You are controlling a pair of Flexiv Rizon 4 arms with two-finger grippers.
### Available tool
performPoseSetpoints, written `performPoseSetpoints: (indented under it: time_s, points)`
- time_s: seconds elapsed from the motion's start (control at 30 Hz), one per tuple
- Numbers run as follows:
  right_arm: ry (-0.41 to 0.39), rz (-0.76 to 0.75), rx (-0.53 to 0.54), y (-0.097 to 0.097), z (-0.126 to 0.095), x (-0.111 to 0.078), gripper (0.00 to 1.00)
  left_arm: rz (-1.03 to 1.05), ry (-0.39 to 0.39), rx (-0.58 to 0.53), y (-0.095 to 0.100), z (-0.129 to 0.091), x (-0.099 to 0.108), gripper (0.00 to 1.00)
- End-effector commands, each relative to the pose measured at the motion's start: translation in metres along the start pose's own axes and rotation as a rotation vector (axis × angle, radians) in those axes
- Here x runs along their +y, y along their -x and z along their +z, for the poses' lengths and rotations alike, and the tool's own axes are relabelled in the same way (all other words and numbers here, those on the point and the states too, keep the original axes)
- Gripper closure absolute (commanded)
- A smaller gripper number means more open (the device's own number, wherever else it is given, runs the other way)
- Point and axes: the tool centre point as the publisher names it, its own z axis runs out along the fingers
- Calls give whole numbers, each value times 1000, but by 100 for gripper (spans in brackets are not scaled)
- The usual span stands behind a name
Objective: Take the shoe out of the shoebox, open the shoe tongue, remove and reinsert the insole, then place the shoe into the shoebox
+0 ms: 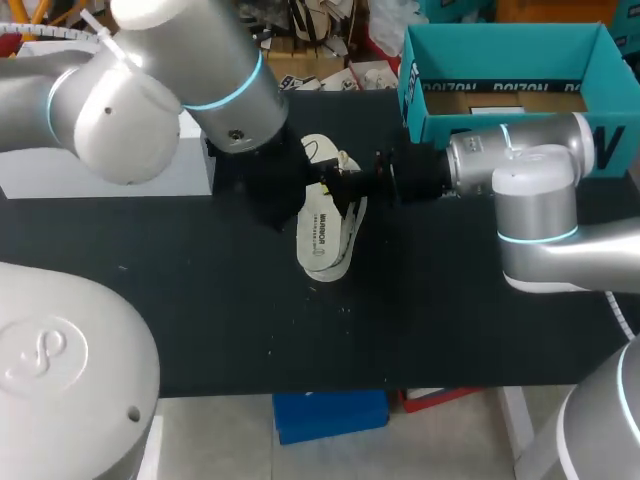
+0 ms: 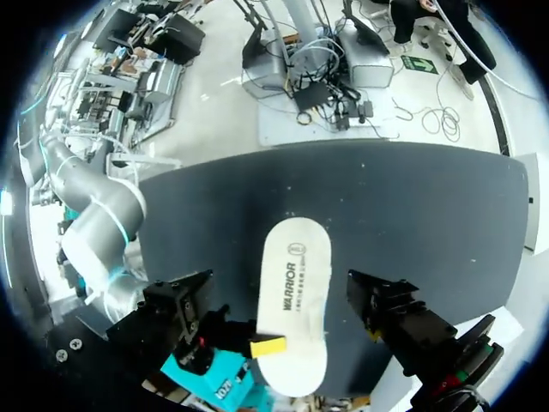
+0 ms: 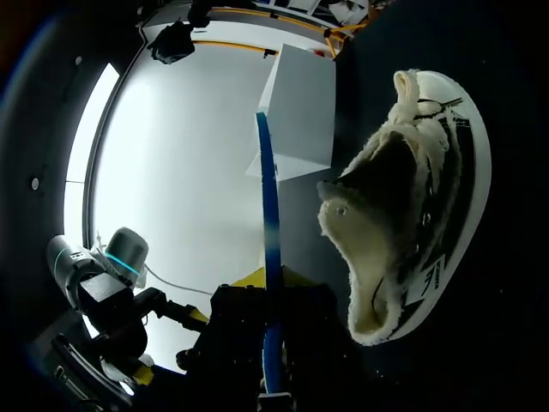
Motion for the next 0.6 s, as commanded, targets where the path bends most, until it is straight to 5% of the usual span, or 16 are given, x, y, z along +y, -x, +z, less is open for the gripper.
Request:
performPoseSetpoints:
  time_s: [0.03,0.6]
  points:
    - [3,0,-1,0,1,0,100,0,3,360,6,5,1,0]
    - [3,0,-1,0,1,0,100,2,45,298,-3,3,-1,0]
